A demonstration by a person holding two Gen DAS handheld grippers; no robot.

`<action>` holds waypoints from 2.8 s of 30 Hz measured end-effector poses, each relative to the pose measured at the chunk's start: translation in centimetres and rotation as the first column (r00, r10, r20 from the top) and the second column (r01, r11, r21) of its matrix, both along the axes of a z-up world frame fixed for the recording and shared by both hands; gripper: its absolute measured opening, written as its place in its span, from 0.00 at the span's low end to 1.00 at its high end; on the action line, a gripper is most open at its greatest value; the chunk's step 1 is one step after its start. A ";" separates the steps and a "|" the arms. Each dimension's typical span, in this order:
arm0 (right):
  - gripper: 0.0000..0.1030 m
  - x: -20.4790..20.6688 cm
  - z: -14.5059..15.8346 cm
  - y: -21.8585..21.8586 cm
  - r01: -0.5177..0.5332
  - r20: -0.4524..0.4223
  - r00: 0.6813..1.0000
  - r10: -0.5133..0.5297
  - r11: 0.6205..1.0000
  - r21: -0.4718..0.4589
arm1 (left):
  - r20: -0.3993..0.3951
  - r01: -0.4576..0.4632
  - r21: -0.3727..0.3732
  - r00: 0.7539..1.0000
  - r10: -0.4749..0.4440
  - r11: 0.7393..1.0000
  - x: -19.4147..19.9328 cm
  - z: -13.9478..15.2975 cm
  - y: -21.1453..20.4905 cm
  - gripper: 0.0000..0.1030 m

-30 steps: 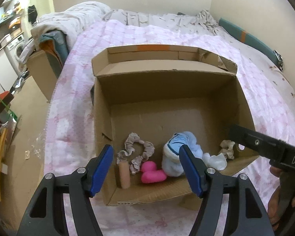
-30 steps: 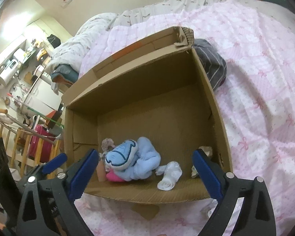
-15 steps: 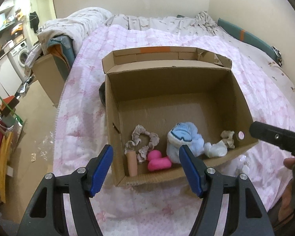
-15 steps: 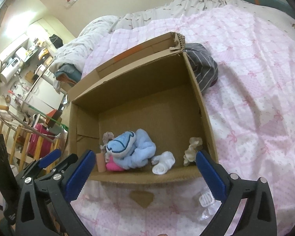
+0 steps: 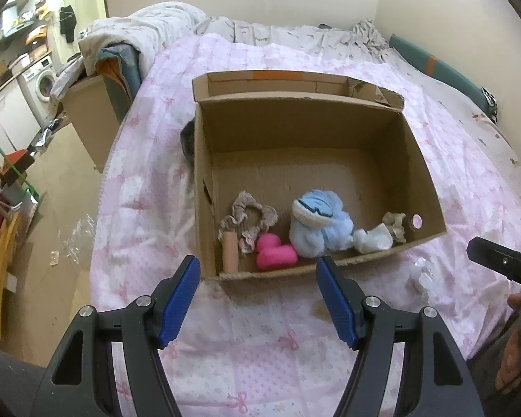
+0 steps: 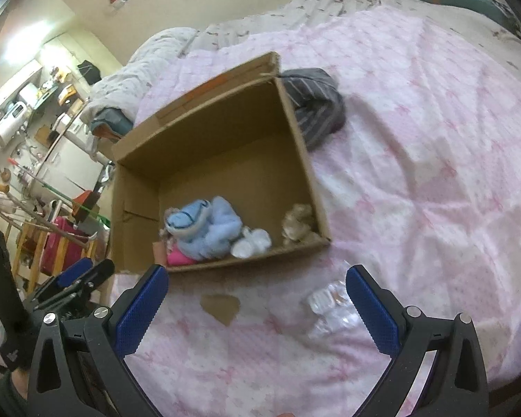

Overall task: Organize soft objects
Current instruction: 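Move the right gripper to the clear plastic bag and grasp it, then grasp the beige sponge with the left gripper while the right gripper lifts the plastic bag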

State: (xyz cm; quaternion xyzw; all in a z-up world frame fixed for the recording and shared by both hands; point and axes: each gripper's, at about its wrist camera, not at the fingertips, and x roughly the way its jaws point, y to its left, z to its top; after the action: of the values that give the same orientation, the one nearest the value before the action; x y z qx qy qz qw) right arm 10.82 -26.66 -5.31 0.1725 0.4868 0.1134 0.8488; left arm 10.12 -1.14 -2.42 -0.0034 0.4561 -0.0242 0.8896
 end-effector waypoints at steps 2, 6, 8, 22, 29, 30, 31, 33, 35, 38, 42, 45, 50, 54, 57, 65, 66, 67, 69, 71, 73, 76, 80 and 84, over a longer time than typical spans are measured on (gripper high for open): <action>1.00 -0.4 -0.3 -0.5 0.003 0.000 1.000 -0.003 1.000 -0.012 | -0.004 0.005 0.002 1.000 -0.005 1.000 -0.3 -0.2 -0.2 0.65; 1.00 -1.1 -1.7 -1.5 0.025 -0.033 0.999 -0.026 1.000 -0.012 | -0.016 0.012 0.010 1.000 -0.012 1.000 -0.7 -0.7 -0.6 0.65; 1.00 -1.3 -2.3 -2.0 0.041 -0.054 0.998 -0.041 0.999 0.004 | -0.021 0.012 0.013 1.000 -0.011 1.000 -0.8 -0.9 -0.6 0.65; 1.00 -0.7 -5.7 -4.3 0.139 -0.176 0.976 -0.128 0.989 0.051 | -0.084 -0.026 0.011 0.996 0.027 1.000 -0.8 -2.6 -0.1 0.65; 1.00 1.6 -8.2 -0.7 0.019 -0.235 0.971 -0.052 0.990 -0.143 | -0.113 -0.014 0.010 0.993 0.015 1.000 -0.6 -3.4 -0.5 0.65; 1.00 1.9 -8.6 -0.3 0.001 -0.238 0.970 -0.039 0.988 -0.154 | -0.112 -0.009 0.018 0.994 0.011 1.000 -0.6 -3.4 -0.6 0.65; 0.96 2.2 -8.9 0.2 -0.016 -0.244 0.969 -0.025 0.986 -0.165 | -0.111 -0.006 0.024 0.994 0.008 1.000 -0.6 -3.5 -0.6 0.65; 0.88 2.6 -9.4 0.7 -0.037 -0.261 0.965 -0.016 0.980 -0.198 | -0.115 -0.006 0.025 0.993 0.009 1.000 -0.6 -3.6 -0.5 0.65; 0.86 2.7 -9.7 0.7 -0.032 -0.266 0.964 -0.025 0.978 -0.208 | -0.129 -0.014 0.011 0.992 0.015 1.000 -0.4 -3.9 -0.2 0.65; 0.78 2.9 -9.9 0.9 -0.032 -0.272 0.962 -0.035 0.970 -0.239 | -0.172 -0.013 -0.003 0.985 0.012 1.000 -0.1 -4.7 -0.2 0.65; 0.51 2.9 -9.7 0.1 -0.009 -0.264 0.963 -0.056 0.971 -0.239 | -0.257 0.033 -0.044 0.966 -0.043 0.999 0.6 -6.8 -1.1 0.65; 0.38 2.8 -9.4 -1.1 0.030 -0.256 0.963 -0.079 0.981 -0.191 | -0.272 0.101 -0.037 0.956 -0.107 0.994 0.8 -8.0 -2.8 0.65; 0.36 2.2 -8.2 -2.0 0.063 -0.225 0.970 -0.098 0.985 -0.158 | -0.271 0.195 -0.051 0.941 -0.201 0.980 1.6 -9.3 -5.6 0.65; 0.36 1.4 -7.3 -3.1 0.074 -0.204 0.973 -0.108 0.983 -0.169 | -0.295 0.227 -0.078 0.925 -0.240 0.971 2.8 -10.5 -7.0 0.65; 0.36 1.1 -7.1 -3.2 0.080 -0.211 0.970 -0.117 0.981 -0.177 | -0.313 0.225 -0.101 0.917 -0.246 0.969 3.6 -11.4 -7.3 0.61; 0.36 0.7 -6.3 -1.8 0.053 -0.193 0.976 -0.098 0.973 -0.226 | -0.317 0.249 -0.070 0.913 -0.258 0.966 3.9 -12.0 -9.0 0.30; 0.36 0.6 -6.3 -1.4 0.045 -0.192 0.977 -0.093 0.970 -0.240 | -0.318 0.257 -0.063 0.911 -0.264 0.964 3.8 -12.0 -9.0 0.28; 0.36 0.5 -6.3 -0.8 0.040 -0.191 0.978 -0.090 0.967 -0.251 | -0.319 0.259 -0.066 0.909 -0.267 0.963 3.7 -12.0 -9.1 0.22; 0.36 0.8 -6.4 -0.5 0.033 -0.186 0.979 -0.083 0.966 -0.258 | -0.326 0.250 -0.101 0.906 -0.269 0.963 3.5 -12.4 -9.3 0.11; 0.36 0.8 -6.1 -0.1 0.035 -0.176 0.981 -0.083 0.965 -0.261 | -0.328 0.238 -0.126 0.906 -0.267 0.963 3.4 -12.4 -8.8 0.08; 0.36 0.7 -6.0 -0.1 0.037 -0.172 0.981 -0.084 0.966 -0.257 | -0.310 0.242 -0.129 0.911 -0.271 0.962 3.3 -12.0 -8.5 0.08; 0.36 0.6 -5.8 -0.2 0.039 -0.166 0.983 -0.083 0.967 -0.251 | -0.304 0.213 -0.101 0.924 -0.234 0.972 3.1 -11.5 -8.0 0.08; 0.36 0.2 -5.2 -0.4 0.040 -0.156 0.985 -0.080 0.969 -0.242 | -0.308 0.169 -0.079 0.933 -0.185 0.983 2.5 -11.4 -6.3 0.08; 0.36 0.0 -4.8 0.0 0.027 -0.147 0.987 -0.063 0.971 -0.235 | -0.289 0.136 -0.049 0.946 -0.144 0.990 1.5 -10.5 -5.1 0.08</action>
State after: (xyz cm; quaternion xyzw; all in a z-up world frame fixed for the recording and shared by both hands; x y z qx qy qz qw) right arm 10.87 -26.62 -10.09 0.0911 0.5564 0.0226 0.8256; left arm 11.62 -6.25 -12.93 0.0127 0.5811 -0.0928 0.8084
